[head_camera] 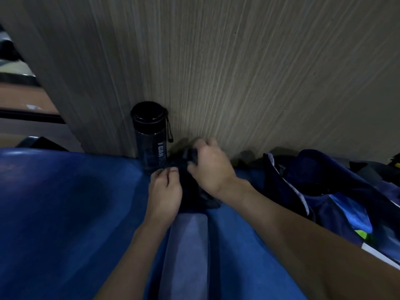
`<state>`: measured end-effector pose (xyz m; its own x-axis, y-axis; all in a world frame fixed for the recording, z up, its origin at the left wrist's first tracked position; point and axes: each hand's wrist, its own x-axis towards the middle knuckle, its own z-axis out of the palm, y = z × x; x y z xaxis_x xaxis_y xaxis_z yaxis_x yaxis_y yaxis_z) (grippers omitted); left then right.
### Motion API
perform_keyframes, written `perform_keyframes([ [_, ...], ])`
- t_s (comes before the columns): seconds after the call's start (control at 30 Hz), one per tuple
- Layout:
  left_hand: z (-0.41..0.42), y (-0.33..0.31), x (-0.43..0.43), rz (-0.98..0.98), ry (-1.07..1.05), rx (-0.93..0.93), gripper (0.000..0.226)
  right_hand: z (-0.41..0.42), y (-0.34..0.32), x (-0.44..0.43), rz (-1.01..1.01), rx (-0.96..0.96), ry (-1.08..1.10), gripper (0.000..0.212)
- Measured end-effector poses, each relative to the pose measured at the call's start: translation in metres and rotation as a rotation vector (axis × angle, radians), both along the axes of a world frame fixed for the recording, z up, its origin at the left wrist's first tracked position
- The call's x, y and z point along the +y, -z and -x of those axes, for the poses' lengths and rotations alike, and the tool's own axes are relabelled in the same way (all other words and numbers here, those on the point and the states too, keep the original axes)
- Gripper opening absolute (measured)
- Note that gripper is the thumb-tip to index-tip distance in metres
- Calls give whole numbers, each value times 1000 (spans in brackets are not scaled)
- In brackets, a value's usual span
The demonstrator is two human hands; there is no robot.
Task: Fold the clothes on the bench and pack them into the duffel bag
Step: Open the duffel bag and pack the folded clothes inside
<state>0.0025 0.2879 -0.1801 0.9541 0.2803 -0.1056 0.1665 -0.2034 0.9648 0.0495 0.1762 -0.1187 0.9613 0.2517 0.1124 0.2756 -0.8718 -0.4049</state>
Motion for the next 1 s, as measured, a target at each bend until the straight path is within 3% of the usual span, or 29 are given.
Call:
perform_keyframes([
  [0.1, -2, 0, 2, 84, -17, 15, 35, 1, 13, 6, -221, 195, -123, 48],
  [0.23, -8, 14, 6, -59, -10, 49, 61, 5, 18, -6, -598, 456, -108, 74],
  [0.37, -8, 19, 4, -149, 41, 77, 84, 6, 25, -13, -844, 493, -45, 76],
  [0.5, -6, 19, 3, -136, 65, 64, 73, 4, 33, -20, -1064, 452, 60, 70],
  [0.8, -4, 15, -2, -143, 112, 137, 102, 3, 42, -32, -954, 584, -95, 100],
  [0.9, -7, 18, 1, -45, 76, 133, 97, 4, 44, -33, -934, 528, -83, 105],
  [1.0, -8, 19, 1, 1, 44, 77, 74, 4, 51, -28, -820, 391, -82, 112],
])
